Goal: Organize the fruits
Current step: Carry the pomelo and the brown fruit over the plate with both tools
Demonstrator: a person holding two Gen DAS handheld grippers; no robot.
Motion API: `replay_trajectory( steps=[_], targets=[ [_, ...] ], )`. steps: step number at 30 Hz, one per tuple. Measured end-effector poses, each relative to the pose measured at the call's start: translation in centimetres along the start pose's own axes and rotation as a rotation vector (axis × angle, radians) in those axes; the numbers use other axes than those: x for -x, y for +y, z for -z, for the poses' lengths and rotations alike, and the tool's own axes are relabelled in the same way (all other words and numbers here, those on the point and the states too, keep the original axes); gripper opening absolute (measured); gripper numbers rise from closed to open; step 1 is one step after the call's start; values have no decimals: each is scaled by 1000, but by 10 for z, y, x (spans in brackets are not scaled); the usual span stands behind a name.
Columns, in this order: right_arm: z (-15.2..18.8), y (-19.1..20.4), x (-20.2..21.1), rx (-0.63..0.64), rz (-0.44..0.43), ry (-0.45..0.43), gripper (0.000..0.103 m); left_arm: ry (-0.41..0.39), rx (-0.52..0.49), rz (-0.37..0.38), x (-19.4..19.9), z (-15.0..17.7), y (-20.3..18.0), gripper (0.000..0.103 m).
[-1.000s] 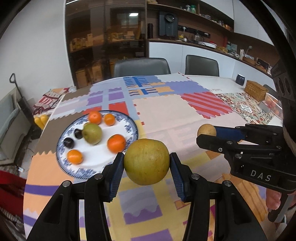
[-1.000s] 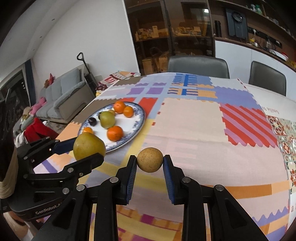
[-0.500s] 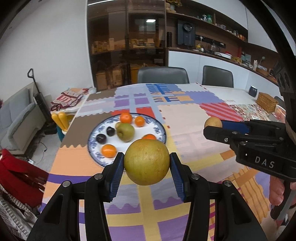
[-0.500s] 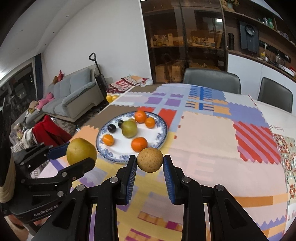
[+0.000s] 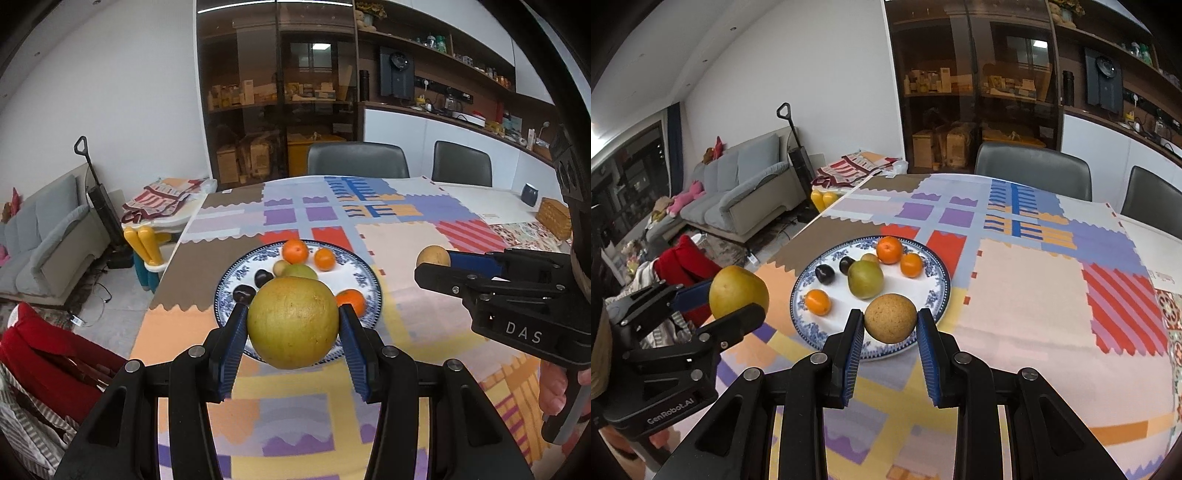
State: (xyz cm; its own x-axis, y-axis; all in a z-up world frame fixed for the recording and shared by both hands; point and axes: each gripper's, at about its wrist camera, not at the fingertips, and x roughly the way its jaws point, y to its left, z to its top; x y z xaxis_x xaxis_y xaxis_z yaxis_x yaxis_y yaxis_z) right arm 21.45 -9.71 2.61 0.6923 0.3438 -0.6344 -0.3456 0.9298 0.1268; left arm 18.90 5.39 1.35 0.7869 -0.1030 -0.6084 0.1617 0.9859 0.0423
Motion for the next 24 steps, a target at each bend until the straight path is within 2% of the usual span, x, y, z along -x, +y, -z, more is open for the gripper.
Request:
replay_trajectory(
  steps=[24],
  targets=[
    [-21, -17, -108, -26, -2, 118, 31, 112, 8, 16, -107, -13, 35, 49]
  ],
)
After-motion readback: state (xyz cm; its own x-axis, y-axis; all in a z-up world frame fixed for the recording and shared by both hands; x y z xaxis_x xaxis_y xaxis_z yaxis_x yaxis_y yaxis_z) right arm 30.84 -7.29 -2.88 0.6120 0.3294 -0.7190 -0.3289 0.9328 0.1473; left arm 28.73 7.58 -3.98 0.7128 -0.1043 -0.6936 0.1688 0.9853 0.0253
